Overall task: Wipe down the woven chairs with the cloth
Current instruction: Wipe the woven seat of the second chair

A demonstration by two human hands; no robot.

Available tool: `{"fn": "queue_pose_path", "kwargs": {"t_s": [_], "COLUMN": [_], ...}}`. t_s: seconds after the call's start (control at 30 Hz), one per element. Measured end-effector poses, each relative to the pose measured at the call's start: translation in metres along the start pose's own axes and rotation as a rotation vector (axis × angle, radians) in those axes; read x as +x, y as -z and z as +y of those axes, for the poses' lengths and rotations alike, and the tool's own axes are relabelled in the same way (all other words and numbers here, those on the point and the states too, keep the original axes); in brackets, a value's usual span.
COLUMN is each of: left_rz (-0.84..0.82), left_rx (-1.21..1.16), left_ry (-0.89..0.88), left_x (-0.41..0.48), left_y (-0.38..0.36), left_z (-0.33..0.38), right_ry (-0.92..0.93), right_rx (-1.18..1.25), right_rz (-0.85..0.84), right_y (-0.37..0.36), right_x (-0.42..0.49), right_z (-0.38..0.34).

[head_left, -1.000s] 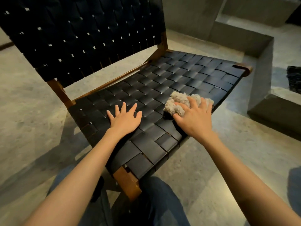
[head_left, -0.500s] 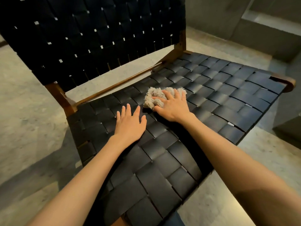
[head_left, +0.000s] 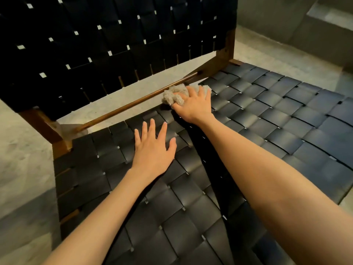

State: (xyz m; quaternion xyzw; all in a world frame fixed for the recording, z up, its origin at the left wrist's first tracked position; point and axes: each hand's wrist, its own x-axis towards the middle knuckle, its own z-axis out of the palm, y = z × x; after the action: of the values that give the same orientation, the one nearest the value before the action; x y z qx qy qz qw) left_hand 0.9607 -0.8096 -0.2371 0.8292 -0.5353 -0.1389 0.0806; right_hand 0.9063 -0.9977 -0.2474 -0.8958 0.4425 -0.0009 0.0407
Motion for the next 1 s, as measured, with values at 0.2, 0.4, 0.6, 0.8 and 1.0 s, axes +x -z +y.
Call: {"fn": "queue_pose_path", "kwargs": {"t_s": [0.2,0.4,0.6,0.8,1.0], "left_rz": [0.027,0.076,-0.037,-0.130,-0.201], "left_rx": [0.016,-0.002,-0.010,-0.046,-0.088], "left_ry": [0.000,0.007,0.058,0.037,-0.050], "left_x": [-0.001,-0.001,-0.015,-0.042,-0.053], "left_y": [-0.004,-0.002,0.004,0.007,0.008], "left_z": [0.000,0.001,0.014,0.055,0.077], "right_ry": [0.026,-0.016,-0.141,-0.368,-0.536], "right_rx": [-0.024,-0.053,-0.101,-0.140,-0.119], "right_rz": [-0.019,-0.048,-0.059,0.032,0.113], "right_y": [0.004,0.019,0.045,0.073,0.083], "right_x": [-0.009,-0.064,-0.143,-0.217,-0.269], "right_z": [0.001,0.021,0.051,0.079,0.100]}}
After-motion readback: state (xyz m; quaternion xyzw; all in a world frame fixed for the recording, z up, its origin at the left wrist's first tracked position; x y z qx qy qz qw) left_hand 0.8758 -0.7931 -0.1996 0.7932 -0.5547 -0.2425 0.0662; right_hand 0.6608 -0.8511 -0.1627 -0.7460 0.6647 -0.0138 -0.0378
